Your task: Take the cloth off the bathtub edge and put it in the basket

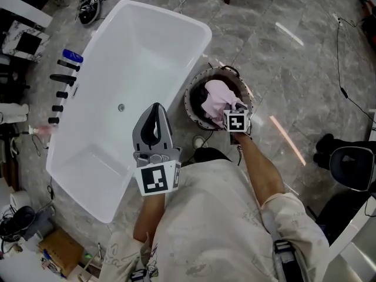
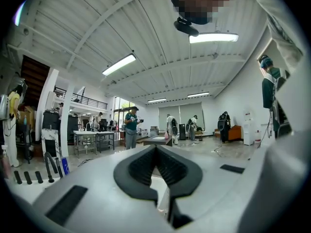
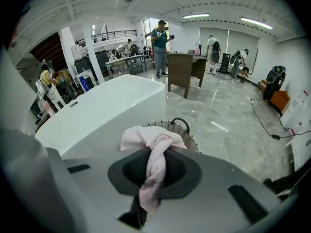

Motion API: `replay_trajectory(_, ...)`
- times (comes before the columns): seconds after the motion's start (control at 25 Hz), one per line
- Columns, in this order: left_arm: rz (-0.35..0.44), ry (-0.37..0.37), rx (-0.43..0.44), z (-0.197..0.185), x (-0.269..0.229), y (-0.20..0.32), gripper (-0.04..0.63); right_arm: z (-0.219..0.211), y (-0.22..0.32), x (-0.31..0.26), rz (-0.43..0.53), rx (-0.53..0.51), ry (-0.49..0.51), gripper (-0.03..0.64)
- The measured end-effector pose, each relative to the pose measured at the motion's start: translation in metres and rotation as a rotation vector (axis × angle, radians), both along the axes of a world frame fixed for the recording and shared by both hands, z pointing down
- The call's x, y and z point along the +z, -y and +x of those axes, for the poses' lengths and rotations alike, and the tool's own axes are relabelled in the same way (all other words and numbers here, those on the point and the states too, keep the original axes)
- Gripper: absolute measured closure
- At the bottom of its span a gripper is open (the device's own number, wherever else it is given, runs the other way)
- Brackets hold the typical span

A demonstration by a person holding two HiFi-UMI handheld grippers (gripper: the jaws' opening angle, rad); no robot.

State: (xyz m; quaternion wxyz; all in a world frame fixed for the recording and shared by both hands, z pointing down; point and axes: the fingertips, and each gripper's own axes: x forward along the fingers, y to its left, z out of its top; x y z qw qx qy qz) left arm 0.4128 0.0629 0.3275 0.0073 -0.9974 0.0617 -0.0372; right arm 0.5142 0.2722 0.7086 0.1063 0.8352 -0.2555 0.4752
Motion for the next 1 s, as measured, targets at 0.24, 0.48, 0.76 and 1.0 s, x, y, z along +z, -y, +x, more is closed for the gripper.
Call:
replay_trajectory(0.24,0.007,0.012,-0.021,-0.003,0.002,0.005,0.594,-0.001,0.008,0.012,-0.022,-0.013,0.027,0.592)
replay_trajectory(0.48,0.008,0.021,-0.032,0.0,0.003,0.011,0.594,0.01,0.02,0.004,0.032,-0.003,-0.014,0.479)
replay_trajectory(0.76,0.003,0.032,-0.034,0.002,0.008,0.016,0.594,0.005,0.023,0.015,0.009,-0.048,0.013,0.381)
replay_trajectory(1.0,0.001,0.038,-0.033,0.003,0.01,0.018,0.594,0.0,0.024,0.018,0.009,-0.051,0.022,0.38)
